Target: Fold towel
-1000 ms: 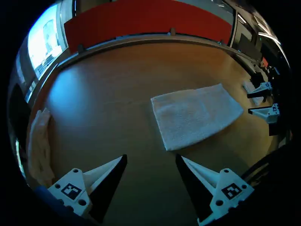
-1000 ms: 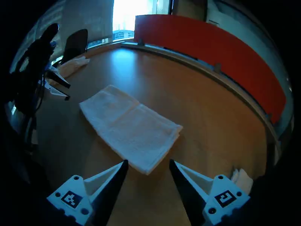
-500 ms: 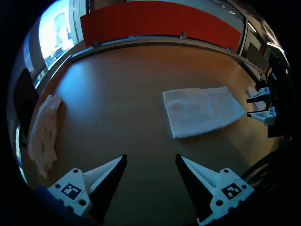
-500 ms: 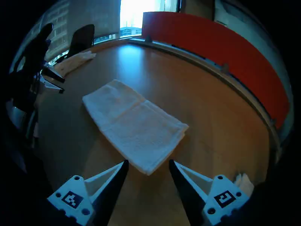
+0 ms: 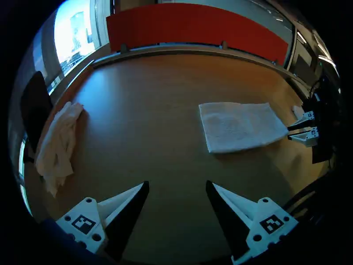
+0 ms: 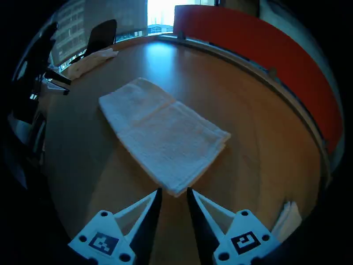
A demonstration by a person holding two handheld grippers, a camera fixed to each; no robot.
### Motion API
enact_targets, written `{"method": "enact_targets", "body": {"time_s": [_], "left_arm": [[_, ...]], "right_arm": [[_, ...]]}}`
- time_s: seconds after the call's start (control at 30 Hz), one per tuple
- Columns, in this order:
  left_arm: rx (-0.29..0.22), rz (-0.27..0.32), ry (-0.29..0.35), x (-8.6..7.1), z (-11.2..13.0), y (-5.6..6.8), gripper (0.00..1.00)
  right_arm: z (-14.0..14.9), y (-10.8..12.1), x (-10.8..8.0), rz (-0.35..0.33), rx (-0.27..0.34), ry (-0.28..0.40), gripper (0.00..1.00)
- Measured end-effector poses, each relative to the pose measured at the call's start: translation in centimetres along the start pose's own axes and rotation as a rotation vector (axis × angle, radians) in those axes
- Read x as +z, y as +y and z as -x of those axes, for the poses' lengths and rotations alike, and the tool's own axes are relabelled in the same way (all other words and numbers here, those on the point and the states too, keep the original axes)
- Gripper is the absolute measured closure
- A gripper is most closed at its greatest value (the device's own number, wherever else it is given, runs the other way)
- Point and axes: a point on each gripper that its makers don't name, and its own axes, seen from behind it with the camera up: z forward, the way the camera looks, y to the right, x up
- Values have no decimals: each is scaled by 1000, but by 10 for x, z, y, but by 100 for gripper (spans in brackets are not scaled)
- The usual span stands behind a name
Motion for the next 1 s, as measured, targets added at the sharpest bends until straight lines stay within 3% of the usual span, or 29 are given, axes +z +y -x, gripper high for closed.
{"method": "enact_targets", "body": {"time_s": [0.13, 0.27, 0.4, 0.6, 1.0], "left_arm": [[-8, -5, -3, -3, 4, -2, 5], [-11, -9, -1, -6, 6, -4, 5], [-11, -13, 0, -9, 8, -6, 5], [-17, -19, 4, -12, 9, -8, 5], [-37, -24, 14, -17, 11, -9, 5]], "right_arm": [[2, 0, 3, -13, -3, -7, 58], [3, -1, 5, -23, -14, -13, 71], [3, -2, 7, -30, -27, -14, 75], [4, -3, 8, -38, -39, -14, 95], [-18, 1, -1, -7, -52, 32, 98]]}}
